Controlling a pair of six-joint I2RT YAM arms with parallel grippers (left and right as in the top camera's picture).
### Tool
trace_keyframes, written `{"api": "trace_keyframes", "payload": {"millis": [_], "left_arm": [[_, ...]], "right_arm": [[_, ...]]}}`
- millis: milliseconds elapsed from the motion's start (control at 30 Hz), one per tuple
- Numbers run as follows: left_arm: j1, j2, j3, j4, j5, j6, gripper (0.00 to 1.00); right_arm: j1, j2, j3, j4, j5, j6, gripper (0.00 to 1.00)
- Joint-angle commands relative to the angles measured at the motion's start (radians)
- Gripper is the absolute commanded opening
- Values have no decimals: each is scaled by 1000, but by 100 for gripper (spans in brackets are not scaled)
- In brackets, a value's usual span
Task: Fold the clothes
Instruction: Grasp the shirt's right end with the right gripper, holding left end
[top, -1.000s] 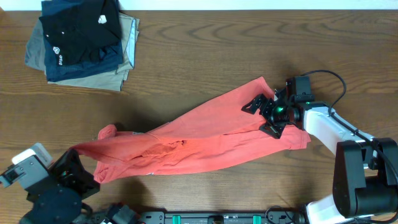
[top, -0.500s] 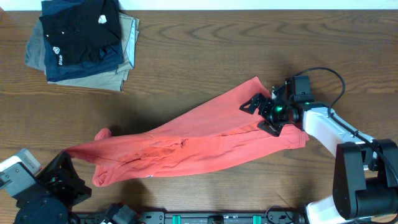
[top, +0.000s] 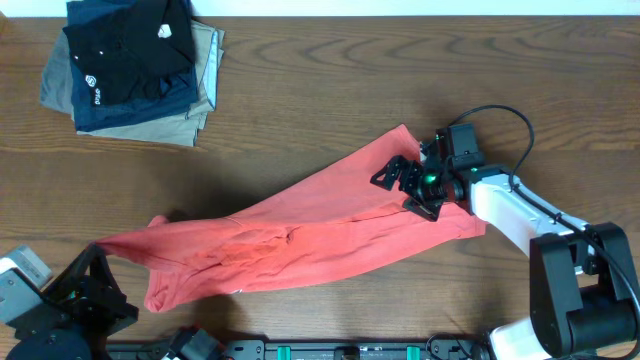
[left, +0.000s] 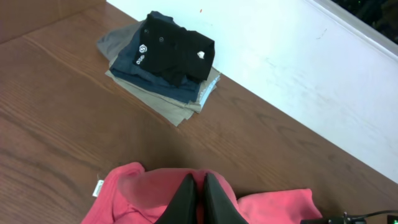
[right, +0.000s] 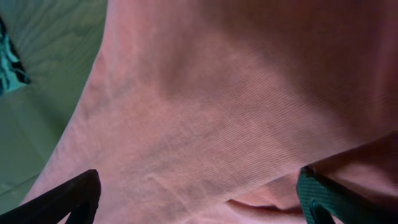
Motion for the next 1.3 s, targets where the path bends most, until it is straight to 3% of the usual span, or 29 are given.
{"api": "trace_keyframes", "payload": {"millis": [0, 233, 467, 667, 933, 1267], "left_arm": [[2, -6, 22, 3, -10, -5, 6], [2, -6, 22, 3, -5, -5, 6], [2, -6, 22, -13, -5, -5, 6], [2, -6, 22, -19, -5, -5, 6], [2, -6, 22, -34, -5, -5, 6], [2, -6, 22, -35, -5, -5, 6]], "right_arm": [[5, -19, 9, 16, 50, 27, 95], [13, -18, 9, 59, 50, 50, 82], [18, -18, 7, 58, 75, 53, 80], [19, -16, 2, 58, 113, 53, 71], [2, -16, 2, 47, 184, 67, 66], [-22, -16, 2, 49, 296, 36, 70]]}}
